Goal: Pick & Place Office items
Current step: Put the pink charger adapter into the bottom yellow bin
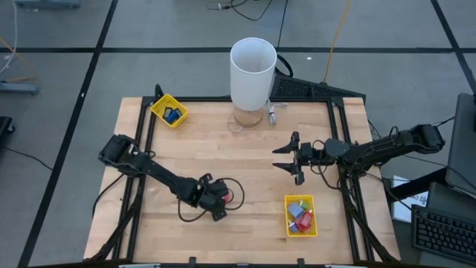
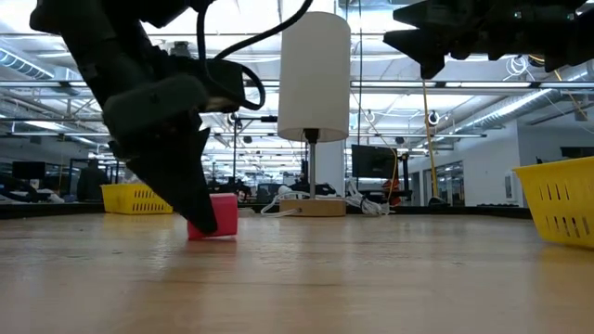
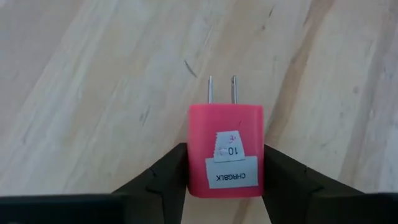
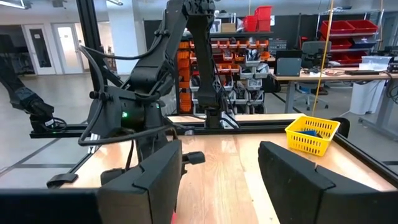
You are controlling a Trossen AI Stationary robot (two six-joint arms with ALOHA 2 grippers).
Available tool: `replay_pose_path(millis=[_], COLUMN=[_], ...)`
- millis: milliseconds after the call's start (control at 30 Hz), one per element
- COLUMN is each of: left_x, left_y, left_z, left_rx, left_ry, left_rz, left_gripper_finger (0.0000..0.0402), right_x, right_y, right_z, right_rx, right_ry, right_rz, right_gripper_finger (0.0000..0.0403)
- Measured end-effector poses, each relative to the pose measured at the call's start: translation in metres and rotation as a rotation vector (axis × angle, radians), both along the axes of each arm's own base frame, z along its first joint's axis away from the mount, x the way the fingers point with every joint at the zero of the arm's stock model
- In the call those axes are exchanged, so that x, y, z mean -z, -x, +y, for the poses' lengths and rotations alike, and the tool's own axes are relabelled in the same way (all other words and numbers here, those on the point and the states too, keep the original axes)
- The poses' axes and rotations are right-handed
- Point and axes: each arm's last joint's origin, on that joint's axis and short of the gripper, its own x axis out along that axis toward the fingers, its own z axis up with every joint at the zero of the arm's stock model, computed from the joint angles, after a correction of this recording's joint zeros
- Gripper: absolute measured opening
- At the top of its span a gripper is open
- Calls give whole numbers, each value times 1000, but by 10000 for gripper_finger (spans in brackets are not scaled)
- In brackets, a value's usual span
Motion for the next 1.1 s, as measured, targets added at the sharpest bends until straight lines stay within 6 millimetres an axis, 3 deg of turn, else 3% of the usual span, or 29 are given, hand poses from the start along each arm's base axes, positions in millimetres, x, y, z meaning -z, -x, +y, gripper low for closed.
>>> replay_pose_path(millis=[133,367,567,667,800,1100], left_x=[-4,-40,-79,-91,-96,-97], left_y=[-3,-10,-11,-13,-17,-26], left_z=[0,0,0,7,24,56], left_rx=[9,98,307,370,352,327], left_ry=[14,101,204,261,323,428], left_rz=[-42,-214,-380,-435,-437,-438], left_gripper_finger=[154,154,160,155,155,155], right_x=[2,12,28,35,42,54], right_y=[-1,-9,-18,-25,-43,-94], right_z=[0,5,27,41,55,81], right_rx=[-1,-30,-239,-227,-139,-178], right_ry=[1,18,256,367,486,650], right_rz=[11,52,47,-13,-14,73], right_gripper_finger=[201,201,202,212,243,292])
